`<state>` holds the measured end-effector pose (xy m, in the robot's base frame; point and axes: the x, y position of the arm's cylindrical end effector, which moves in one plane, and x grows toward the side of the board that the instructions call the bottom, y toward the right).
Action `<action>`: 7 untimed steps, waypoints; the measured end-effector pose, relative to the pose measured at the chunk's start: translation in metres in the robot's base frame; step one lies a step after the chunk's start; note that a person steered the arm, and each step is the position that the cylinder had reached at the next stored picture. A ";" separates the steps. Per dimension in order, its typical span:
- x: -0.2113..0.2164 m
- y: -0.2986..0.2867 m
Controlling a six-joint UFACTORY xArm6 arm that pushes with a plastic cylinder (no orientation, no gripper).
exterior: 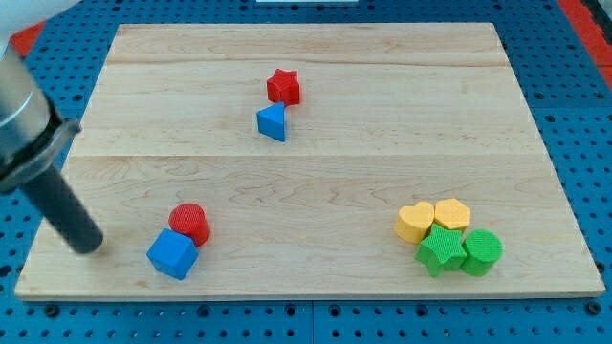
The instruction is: Push blue cube to the left of red circle
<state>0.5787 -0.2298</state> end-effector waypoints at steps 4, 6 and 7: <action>0.038 0.108; 0.030 0.106; 0.030 0.123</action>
<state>0.6086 -0.1072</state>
